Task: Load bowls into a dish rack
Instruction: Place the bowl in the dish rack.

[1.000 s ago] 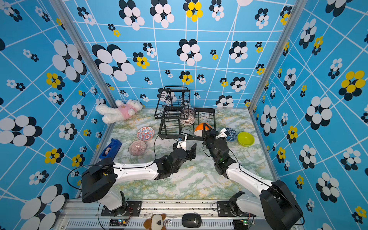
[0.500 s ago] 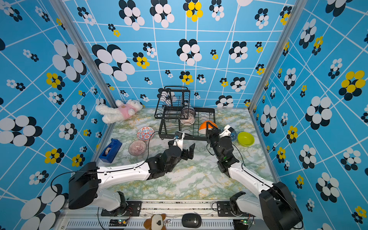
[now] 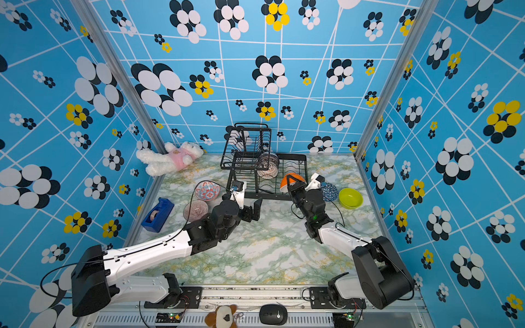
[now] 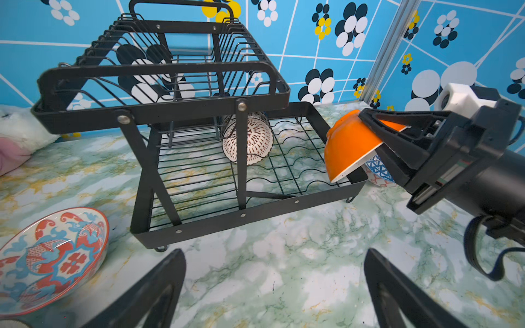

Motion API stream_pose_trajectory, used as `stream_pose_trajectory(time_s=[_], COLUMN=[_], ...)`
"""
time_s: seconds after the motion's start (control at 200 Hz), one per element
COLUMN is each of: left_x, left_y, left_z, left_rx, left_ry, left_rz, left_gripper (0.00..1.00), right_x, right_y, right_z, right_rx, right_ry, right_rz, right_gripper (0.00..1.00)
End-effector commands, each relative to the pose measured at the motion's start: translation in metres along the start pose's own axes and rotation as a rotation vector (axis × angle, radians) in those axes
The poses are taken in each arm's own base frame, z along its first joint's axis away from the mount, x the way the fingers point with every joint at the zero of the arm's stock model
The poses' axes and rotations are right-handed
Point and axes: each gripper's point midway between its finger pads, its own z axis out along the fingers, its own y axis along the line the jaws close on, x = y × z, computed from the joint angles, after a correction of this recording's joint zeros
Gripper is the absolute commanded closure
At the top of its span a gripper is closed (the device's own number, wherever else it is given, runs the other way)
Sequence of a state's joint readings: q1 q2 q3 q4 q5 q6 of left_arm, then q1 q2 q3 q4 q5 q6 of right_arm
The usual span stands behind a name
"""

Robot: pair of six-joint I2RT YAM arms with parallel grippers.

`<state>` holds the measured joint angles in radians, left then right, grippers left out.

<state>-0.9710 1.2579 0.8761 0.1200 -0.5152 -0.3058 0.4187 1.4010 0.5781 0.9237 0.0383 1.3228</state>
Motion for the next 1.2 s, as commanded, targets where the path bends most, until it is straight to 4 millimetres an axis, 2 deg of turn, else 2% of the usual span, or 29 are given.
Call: stream_pose_trajectory(time_s=[0.0,0.18,0.27,0.44,0.585,0.745,0.895,1.2], left_x=[0.012,0.007,0.009,0.012,0.019,0.026,0.031,0.036], left_y=[0.015,0.047,0.066,0.087,0.094,0.096,0.096,0.102], left_z=[-0.006,-0.008,-0.009,-0.005,0.001,0.006,0.012,0.015], left_rx=[0.013,0.022,0.016,0.007,0.024,0.033,0.049,0.046], left_ry=[0.087,0.2,0.26,0.265,0.259,0.289,0.305,0.315], left_rz=[0.006,-0.072,-0.152,-0.258,-0.342,-0.363,-0.398,-0.435], left_gripper=[0.01,0.01,0.01,0.01,0.01,0.01,0.01,0.01], right_x=[-0.014,-0.006,0.0,0.006,0.01,0.023,0.04,0.059], right_y=[0.033,0.029,0.019,0.005,-0.01,-0.019,-0.022,-0.025], right_z=[0.011,0.046,0.066,0.094,0.109,0.122,0.137,0.161], right_rx=[-0.158,-0.199,-0.191,-0.214,-0.19,-0.166,-0.156,-0.148], right_ry=[-0.024,0.041,0.071,0.087,0.087,0.122,0.158,0.192], right_rz=[0.006,0.045,0.081,0.166,0.185,0.182,0.184,0.187], right_gripper=[1.0,1.0,1.0,1.0,1.0,1.0,1.0,1.0])
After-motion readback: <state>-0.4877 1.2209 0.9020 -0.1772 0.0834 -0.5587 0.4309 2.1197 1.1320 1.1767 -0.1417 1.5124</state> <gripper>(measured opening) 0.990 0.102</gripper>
